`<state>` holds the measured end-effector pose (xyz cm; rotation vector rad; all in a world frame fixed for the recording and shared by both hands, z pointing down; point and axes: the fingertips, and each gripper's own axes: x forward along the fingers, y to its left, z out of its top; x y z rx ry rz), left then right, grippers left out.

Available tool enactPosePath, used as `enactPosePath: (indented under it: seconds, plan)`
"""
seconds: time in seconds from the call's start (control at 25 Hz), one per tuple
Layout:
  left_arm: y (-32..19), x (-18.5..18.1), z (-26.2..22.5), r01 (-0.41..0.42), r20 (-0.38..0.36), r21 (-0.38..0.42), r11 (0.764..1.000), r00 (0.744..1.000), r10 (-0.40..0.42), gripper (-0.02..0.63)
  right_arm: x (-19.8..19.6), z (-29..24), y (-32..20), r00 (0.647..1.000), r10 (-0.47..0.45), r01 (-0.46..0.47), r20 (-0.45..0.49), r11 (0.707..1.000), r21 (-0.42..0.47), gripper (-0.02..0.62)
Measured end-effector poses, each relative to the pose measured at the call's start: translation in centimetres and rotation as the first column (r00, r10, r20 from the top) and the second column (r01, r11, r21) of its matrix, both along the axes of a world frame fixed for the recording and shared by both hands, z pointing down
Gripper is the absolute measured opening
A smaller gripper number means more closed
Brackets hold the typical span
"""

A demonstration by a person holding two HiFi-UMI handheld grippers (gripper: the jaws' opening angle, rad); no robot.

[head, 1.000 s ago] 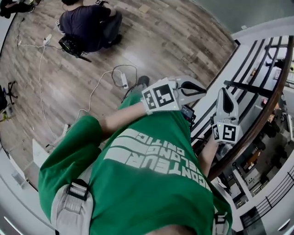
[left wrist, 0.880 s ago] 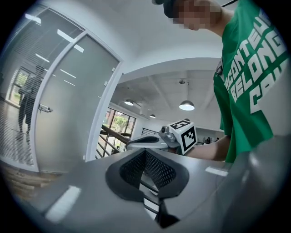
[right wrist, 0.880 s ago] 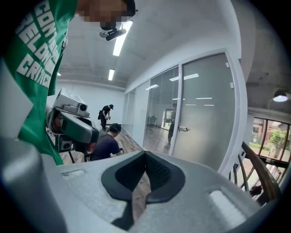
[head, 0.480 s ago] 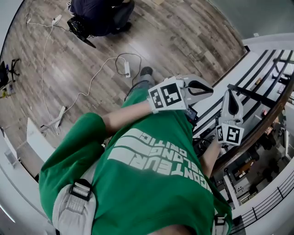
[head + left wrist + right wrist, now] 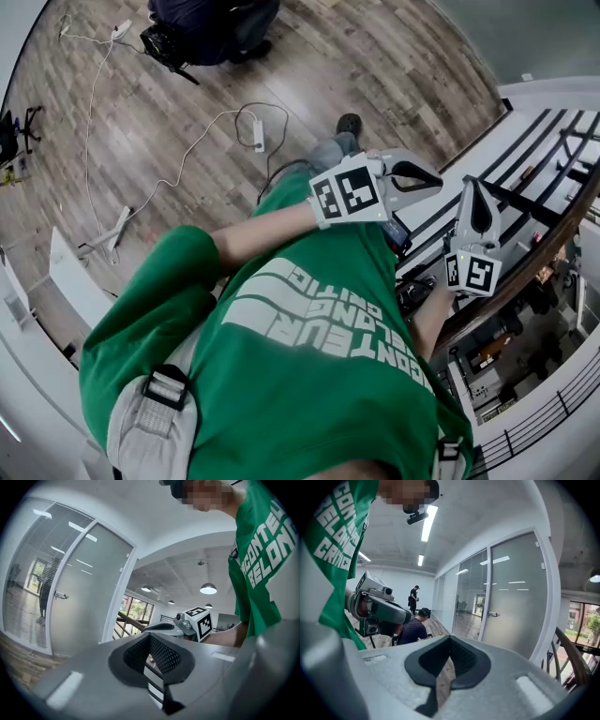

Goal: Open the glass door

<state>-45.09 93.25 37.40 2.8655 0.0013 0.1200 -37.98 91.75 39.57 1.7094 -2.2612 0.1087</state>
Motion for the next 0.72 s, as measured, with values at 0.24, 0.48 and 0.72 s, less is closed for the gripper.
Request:
enactPosePath:
  seconds: [0.24, 0.48, 0.72]
  plan:
    - [-2.1, 1.3, 1.2, 0.03, 0.001, -0.021, 0.999, 1.0, -0.03, 0.015, 1.2, 0.0, -1.1, 1.0, -0.006, 0.006, -0.018, 1.0, 0.002, -0.008]
    - [-3.9, 4.0, 1.3, 0.012, 0.006, -0.045, 0.999, 1.0, -0.011, 0.015, 3.7, -0.5, -2.9, 0.999, 0.008, -0.008, -0.039, 1.0, -0.009, -0.008]
    - [-6.3, 6.9, 2.1, -0.004, 0.002, -0.071, 0.997, 1.0, 0.004, 0.015, 5.9, -0.4, -6.2, 0.999, -0.002, 0.002, -0.048, 1.0, -0.014, -0.008]
